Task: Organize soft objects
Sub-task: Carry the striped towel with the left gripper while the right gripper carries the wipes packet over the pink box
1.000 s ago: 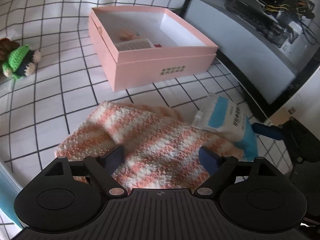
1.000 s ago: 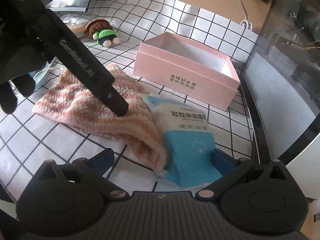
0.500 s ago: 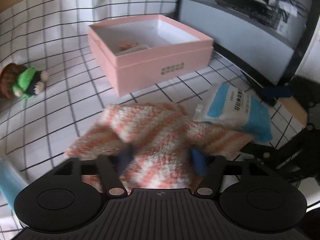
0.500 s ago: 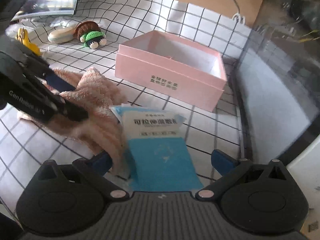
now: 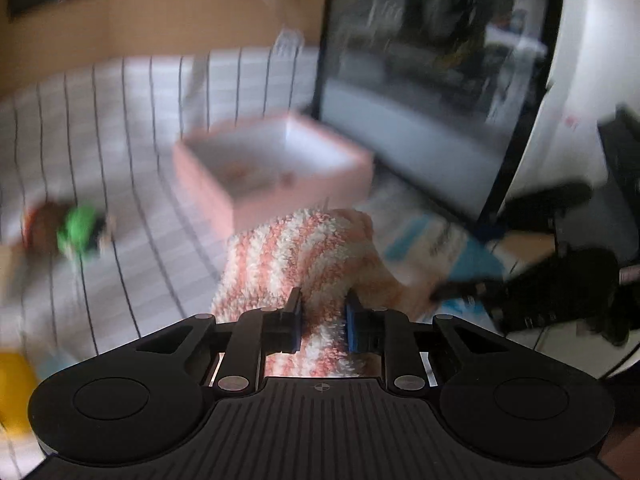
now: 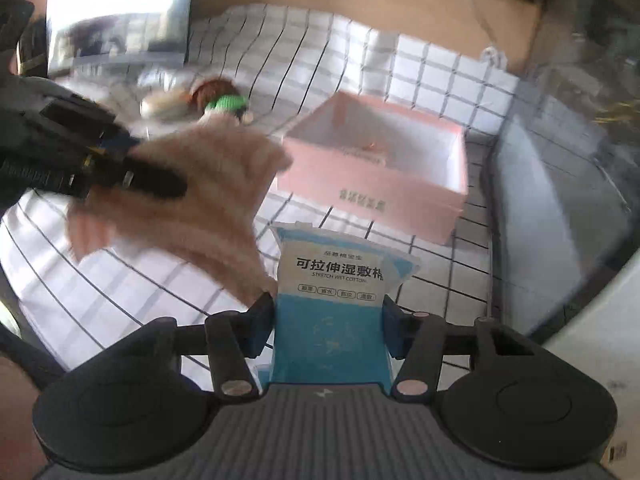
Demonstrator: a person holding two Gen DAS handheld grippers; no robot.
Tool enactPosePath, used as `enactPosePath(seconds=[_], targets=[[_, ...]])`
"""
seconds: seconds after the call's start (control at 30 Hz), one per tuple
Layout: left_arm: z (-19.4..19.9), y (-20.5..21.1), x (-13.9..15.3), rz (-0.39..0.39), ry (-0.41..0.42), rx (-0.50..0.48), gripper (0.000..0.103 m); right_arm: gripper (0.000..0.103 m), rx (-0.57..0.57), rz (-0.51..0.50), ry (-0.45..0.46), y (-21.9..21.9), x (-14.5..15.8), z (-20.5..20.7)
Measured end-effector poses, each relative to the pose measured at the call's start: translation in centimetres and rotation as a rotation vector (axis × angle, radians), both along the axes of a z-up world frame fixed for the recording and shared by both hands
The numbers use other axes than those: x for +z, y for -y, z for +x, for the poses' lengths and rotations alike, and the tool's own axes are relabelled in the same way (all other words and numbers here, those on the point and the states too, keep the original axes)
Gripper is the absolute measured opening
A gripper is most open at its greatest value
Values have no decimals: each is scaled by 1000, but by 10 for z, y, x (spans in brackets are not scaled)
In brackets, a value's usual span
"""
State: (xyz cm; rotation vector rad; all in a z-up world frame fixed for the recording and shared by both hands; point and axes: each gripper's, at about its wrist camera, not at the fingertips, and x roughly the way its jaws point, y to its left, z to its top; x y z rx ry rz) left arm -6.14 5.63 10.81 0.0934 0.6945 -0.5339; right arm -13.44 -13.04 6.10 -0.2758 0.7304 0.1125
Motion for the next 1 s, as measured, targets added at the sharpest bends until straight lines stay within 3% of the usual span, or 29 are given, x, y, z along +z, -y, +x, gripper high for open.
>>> enactPosePath(seconds=[0.07,0.2,0.3,0.43,0.53,0.63,0.7,0.83,1.0], targets=[[9,1,25,-36,47,-20,23,54,-18,44,37,4,15,-7],[32,18,64,-7,176,-56,23,54,-100,162,183,14,51,-15],[51,23,74,-12,196,-54,23,54,-137,140,256,13,60,-17],[52,34,59,16,143,-95,23,55,-170,100,175,14,32,-14],[48,35,28,45,63,-98,23,74,-182,114,89,19,-2,-8],[53,29,-9,59,-47,-40,23,78,-225,98,8,23,-32,-1],[50,23,-22,51,-92,-13,23,82,-228,54,18,21,-39,-2],[43,12,-22,38,-103,4,23,84,-222,3,15,18,-42,-1],[36,4,-9,0,-82,2,23,84,-314,-71,6,22,-50,13]])
